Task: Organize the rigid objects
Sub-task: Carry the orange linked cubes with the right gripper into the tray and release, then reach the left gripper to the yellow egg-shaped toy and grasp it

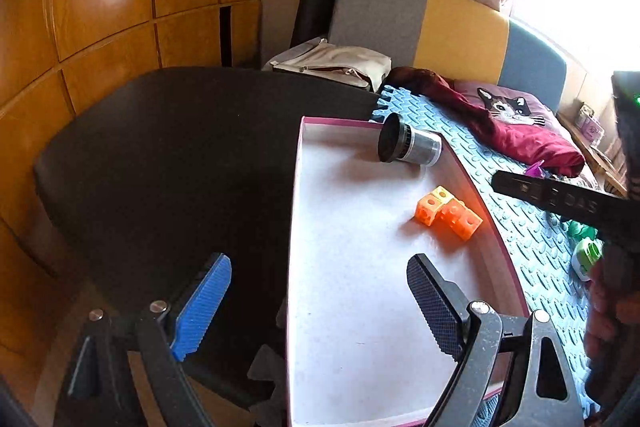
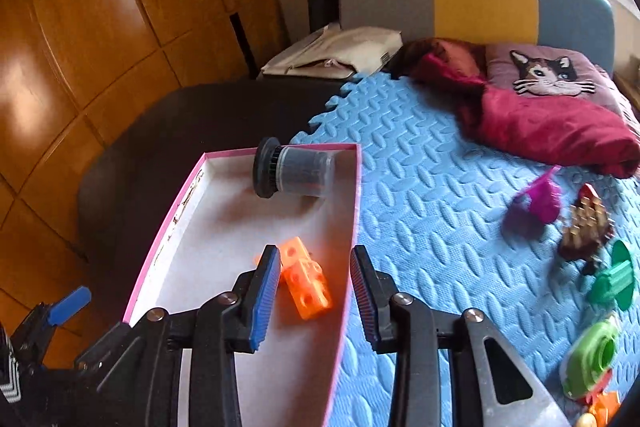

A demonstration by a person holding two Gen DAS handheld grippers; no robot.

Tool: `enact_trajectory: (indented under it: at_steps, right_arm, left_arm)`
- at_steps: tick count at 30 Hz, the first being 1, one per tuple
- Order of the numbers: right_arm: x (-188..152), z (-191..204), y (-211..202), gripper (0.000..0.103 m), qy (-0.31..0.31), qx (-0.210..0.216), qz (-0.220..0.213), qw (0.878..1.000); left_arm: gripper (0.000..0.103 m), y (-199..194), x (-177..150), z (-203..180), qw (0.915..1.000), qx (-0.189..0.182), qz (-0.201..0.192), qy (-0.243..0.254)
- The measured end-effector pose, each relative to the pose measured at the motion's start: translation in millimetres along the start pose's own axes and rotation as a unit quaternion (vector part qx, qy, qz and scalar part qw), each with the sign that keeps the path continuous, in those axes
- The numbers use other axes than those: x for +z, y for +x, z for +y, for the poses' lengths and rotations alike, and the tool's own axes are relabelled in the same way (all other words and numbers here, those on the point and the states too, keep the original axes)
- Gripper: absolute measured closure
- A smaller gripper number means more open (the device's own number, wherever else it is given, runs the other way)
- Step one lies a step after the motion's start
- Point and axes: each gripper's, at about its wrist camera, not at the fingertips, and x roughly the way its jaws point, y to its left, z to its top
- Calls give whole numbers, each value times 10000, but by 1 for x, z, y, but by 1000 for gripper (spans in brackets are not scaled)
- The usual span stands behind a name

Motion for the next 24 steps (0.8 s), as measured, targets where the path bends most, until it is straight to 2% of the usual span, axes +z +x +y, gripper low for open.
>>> enact_trajectory:
  at_steps: [7, 15, 24]
  right_arm:
    - [-19, -29, -33, 67, 11, -284, -80, 9996]
    - [-39, -83, -74, 66, 413, -664, -225, 9967]
    - [-69, -145, -128, 66, 894, -1371, -348, 9859]
  left_arm:
    - [13, -7, 2, -9, 9999, -59, -48, 130]
    - [13, -10, 3, -28, 9992, -211, -25, 346]
    - [13, -13, 8, -55, 9963, -515, -78, 678]
